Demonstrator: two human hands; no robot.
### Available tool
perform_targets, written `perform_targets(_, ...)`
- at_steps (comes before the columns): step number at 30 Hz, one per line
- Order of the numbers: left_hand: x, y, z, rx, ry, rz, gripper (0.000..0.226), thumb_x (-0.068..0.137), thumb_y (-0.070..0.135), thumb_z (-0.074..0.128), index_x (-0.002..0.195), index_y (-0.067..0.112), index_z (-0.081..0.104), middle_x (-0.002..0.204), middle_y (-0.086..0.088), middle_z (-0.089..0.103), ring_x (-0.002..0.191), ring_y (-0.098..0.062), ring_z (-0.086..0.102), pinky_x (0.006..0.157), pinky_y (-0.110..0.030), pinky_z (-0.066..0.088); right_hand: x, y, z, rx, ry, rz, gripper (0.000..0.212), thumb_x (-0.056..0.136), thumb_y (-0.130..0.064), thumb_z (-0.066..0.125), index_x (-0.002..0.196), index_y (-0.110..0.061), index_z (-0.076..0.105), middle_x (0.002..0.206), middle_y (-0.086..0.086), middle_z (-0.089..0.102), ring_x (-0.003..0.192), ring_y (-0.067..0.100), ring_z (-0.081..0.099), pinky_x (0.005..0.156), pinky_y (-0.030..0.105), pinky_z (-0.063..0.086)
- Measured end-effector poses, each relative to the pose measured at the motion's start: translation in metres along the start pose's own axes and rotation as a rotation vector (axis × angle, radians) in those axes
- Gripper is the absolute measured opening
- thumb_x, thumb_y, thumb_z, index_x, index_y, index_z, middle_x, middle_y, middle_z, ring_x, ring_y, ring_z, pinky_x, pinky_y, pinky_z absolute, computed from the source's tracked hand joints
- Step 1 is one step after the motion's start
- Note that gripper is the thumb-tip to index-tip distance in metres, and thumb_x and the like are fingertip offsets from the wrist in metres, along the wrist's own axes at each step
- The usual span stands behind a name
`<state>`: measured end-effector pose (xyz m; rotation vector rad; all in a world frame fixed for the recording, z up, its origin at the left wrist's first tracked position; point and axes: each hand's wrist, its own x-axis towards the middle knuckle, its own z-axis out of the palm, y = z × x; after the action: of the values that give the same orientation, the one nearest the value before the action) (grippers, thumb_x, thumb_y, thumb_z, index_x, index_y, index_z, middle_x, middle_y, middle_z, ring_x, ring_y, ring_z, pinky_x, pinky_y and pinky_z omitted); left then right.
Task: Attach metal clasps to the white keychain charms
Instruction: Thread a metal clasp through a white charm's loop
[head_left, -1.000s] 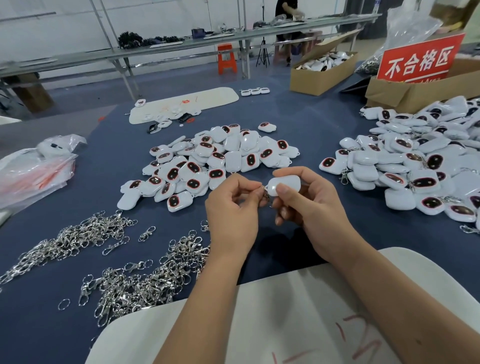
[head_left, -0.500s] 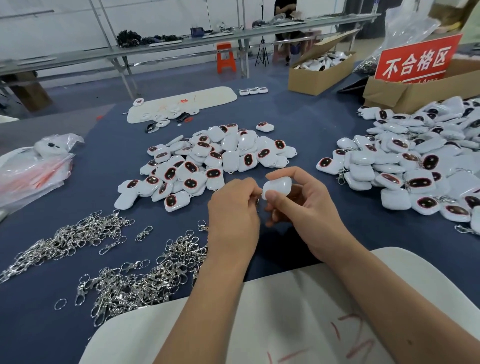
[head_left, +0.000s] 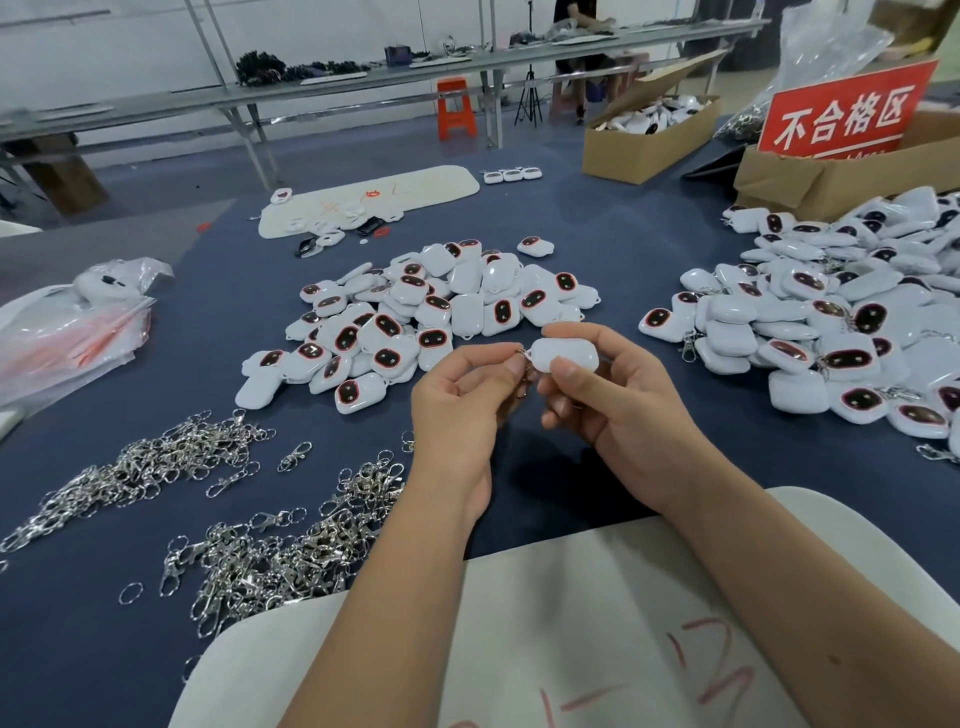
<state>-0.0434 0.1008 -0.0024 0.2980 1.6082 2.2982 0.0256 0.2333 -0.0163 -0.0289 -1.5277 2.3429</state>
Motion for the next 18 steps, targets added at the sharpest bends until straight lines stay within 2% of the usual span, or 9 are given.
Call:
perform_targets(3,0.0007,-0.0002,-0.0009,0.039,0.024,0.042,0.022,0.090,-0.003,0.069,0.083,0.015,0.077,0.075,-0.006,0.075,0.073,-0.014,0.070,0.073,-0.023,0.057,0.0005,0.0009,-0.0002,-0.023,0.014,0.009,0.033,0.088,-0.011,0.076,0.120,-0.013,0.071,0.084,0.012,0.069,0.065,0.015,0.059,0.068,0.030,0.059)
perform_targets(7,0.0036,-0.0035,-0.0027,0.501,0.078,0.334,0.025,0.089,-0.001,0.071,0.082,0.023,0.074,0.081,0.009,0.075,0.079,-0.006,0.070,0.076,-0.017,0.053,0.0011,0.0009,-0.0022,-0.039,0.037,0.028,0.037,0.086,-0.016,0.078,0.120,-0.008,0.068,0.080,0.010,0.069,0.064,0.014,0.059,0.067,0.028,0.058)
perform_targets(10,-0.0001,-0.0034,-0.0016,0.665,0.090,0.462,0.022,0.089,-0.001,0.070,0.083,0.020,0.074,0.079,0.016,0.072,0.080,-0.002,0.068,0.075,-0.015,0.051,0.0016,0.0019,-0.0025,-0.050,0.052,0.027,0.031,0.088,-0.014,0.077,0.117,-0.008,0.069,0.079,0.010,0.068,0.063,0.014,0.059,0.065,0.028,0.057)
perform_targets(12,-0.0015,-0.0033,-0.0005,0.740,0.092,0.530,0.020,0.089,-0.002,0.068,0.083,0.016,0.074,0.077,0.013,0.072,0.079,-0.004,0.067,0.075,-0.020,0.052,0.0013,0.0027,-0.0027,-0.061,0.063,0.020,0.029,0.089,-0.014,0.075,0.116,-0.008,0.068,0.079,0.009,0.068,0.064,0.014,0.060,0.065,0.028,0.058)
perform_targets(14,-0.0020,-0.0033,-0.0005,0.845,0.063,0.602,0.018,0.089,-0.003,0.065,0.083,0.012,0.072,0.078,0.007,0.071,0.078,-0.012,0.065,0.075,-0.032,0.053,0.0011,0.0043,-0.0037,-0.092,0.071,0.013,0.024,0.094,-0.010,0.073,0.118,-0.008,0.067,0.079,0.009,0.069,0.065,0.014,0.062,0.066,0.028,0.058)
perform_targets(16,-0.0010,-0.0032,-0.0013,0.973,0.028,0.658,0.017,0.089,-0.004,0.061,0.085,0.009,0.071,0.080,0.000,0.069,0.080,-0.023,0.062,0.076,-0.043,0.049,0.0013,0.0062,-0.0039,-0.126,0.085,0.012,0.020,0.099,-0.007,0.069,0.118,-0.008,0.066,0.079,0.008,0.069,0.065,0.014,0.062,0.067,0.029,0.059)
perform_targets(18,-0.0009,-0.0038,-0.0014,1.088,0.006,0.714,0.016,0.089,-0.003,0.057,0.086,0.008,0.070,0.081,-0.005,0.068,0.082,-0.028,0.058,0.075,-0.047,0.045,0.0015,0.0076,-0.0032,-0.161,0.102,0.006,0.018,0.100,-0.007,0.068,0.118,-0.008,0.065,0.079,0.009,0.068,0.064,0.015,0.061,0.068,0.030,0.059)
